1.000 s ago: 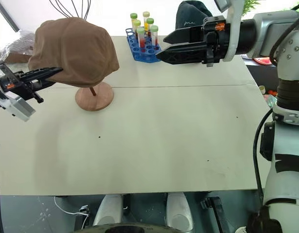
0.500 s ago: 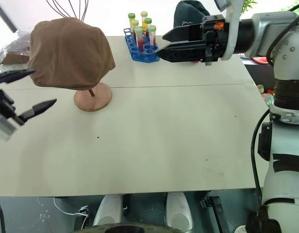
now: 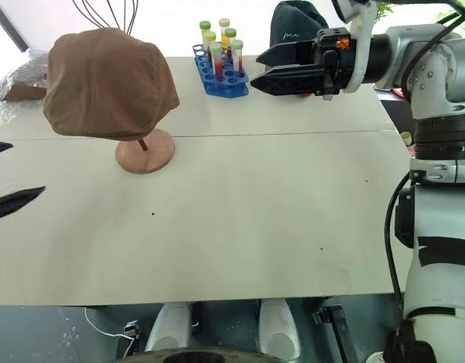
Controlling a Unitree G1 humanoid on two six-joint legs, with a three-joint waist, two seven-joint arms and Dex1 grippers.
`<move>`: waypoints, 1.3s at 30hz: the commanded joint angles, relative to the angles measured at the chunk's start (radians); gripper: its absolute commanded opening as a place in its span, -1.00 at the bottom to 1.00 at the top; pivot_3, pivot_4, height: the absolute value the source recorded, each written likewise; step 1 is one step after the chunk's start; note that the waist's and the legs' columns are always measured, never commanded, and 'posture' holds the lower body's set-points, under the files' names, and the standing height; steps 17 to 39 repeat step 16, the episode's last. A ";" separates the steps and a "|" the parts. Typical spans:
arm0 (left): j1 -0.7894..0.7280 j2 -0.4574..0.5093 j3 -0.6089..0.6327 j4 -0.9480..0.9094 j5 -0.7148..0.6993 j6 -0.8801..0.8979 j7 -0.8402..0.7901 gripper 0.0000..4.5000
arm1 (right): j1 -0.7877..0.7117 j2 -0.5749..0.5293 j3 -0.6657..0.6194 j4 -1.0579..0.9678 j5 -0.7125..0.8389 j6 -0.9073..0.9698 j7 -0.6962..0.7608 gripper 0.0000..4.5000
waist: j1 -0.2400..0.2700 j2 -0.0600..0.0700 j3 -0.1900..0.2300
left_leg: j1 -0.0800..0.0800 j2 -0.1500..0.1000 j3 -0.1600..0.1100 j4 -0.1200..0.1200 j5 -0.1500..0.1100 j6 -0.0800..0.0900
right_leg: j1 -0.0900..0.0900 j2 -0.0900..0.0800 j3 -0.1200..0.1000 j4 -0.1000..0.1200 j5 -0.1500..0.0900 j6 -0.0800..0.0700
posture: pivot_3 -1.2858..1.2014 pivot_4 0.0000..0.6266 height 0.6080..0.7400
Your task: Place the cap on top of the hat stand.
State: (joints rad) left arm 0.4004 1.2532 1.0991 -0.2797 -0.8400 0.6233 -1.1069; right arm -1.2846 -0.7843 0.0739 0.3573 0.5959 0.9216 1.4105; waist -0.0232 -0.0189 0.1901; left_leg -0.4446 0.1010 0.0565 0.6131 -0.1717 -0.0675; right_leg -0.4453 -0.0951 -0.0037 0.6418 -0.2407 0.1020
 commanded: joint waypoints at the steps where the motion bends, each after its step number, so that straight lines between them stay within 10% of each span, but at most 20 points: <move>1: -0.080 0.103 0.049 0.258 0.002 0.101 -0.157 0.97 | -0.040 -0.018 -0.018 -0.012 -0.011 -0.023 0.024 1.00 | -0.001 0.001 0.000 | 0.000 0.000 0.000 0.000 0.000 0.000 | 0.000 0.000 0.000 0.000 0.000 0.000 | 0.03 -0.52 0.82; 8: -0.350 0.378 -0.181 0.771 0.076 -0.004 -0.402 0.97 | -0.048 -0.035 -0.032 0.022 -0.052 -0.039 0.015 1.00 | 0.002 0.000 0.000 | 0.000 0.000 0.001 -0.001 -0.002 -0.003 | 0.000 0.000 0.000 -0.002 0.000 0.000 | 0.03 -0.52 0.82; 16: -0.682 0.421 -0.517 0.839 0.039 -0.080 -0.384 0.97 | -0.041 -0.023 -0.065 -0.002 -0.041 -0.034 -0.017 1.00 | 0.002 0.000 0.000 | -0.004 0.000 0.003 -0.002 -0.001 -0.001 | -0.005 0.000 0.000 0.001 0.000 0.000 | 0.03 -0.52 0.82; 39: -0.682 0.421 -0.517 0.839 0.039 -0.080 -0.384 0.97 | -0.041 -0.023 -0.065 -0.002 -0.041 -0.034 -0.017 1.00 | 0.002 0.000 0.000 | -0.004 0.000 0.003 -0.002 -0.001 -0.001 | -0.005 0.000 0.000 0.001 0.000 0.000 | 0.03 -0.52 0.82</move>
